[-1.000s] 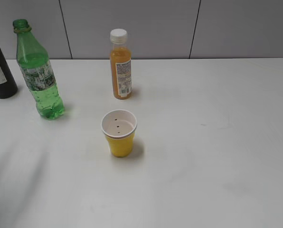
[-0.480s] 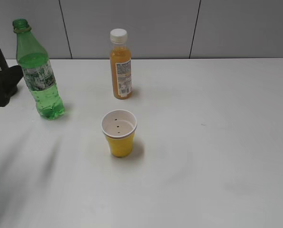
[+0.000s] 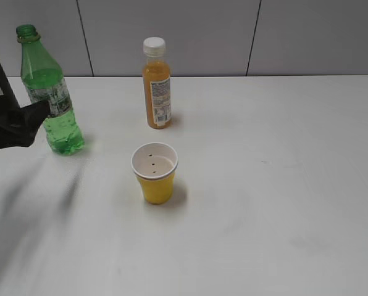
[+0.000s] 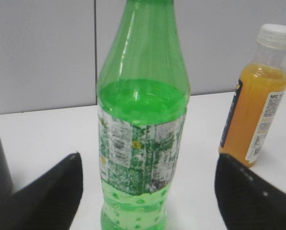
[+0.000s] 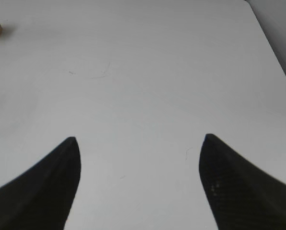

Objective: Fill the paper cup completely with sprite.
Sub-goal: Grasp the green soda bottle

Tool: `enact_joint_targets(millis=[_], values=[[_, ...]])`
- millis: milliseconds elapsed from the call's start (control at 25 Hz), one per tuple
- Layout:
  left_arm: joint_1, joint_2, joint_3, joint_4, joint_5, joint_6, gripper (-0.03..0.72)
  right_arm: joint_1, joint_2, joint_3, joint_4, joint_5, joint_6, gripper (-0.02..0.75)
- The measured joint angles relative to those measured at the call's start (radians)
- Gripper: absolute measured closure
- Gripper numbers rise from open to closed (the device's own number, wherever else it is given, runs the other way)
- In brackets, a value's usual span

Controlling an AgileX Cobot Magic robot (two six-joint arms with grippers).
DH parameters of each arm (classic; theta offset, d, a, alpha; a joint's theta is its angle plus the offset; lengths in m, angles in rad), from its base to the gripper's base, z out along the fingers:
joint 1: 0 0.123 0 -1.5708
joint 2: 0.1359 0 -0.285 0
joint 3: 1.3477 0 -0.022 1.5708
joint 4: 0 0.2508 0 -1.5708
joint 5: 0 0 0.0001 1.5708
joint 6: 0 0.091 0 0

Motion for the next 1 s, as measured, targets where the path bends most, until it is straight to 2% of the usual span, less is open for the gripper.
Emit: enact_joint_targets(millis=[1000], values=[[0.000, 0.297, -0.262, 0.051, -0.021, 0.025, 0.024, 0.000, 0.000, 0.000, 0.000, 0.000, 0.000, 0.144]])
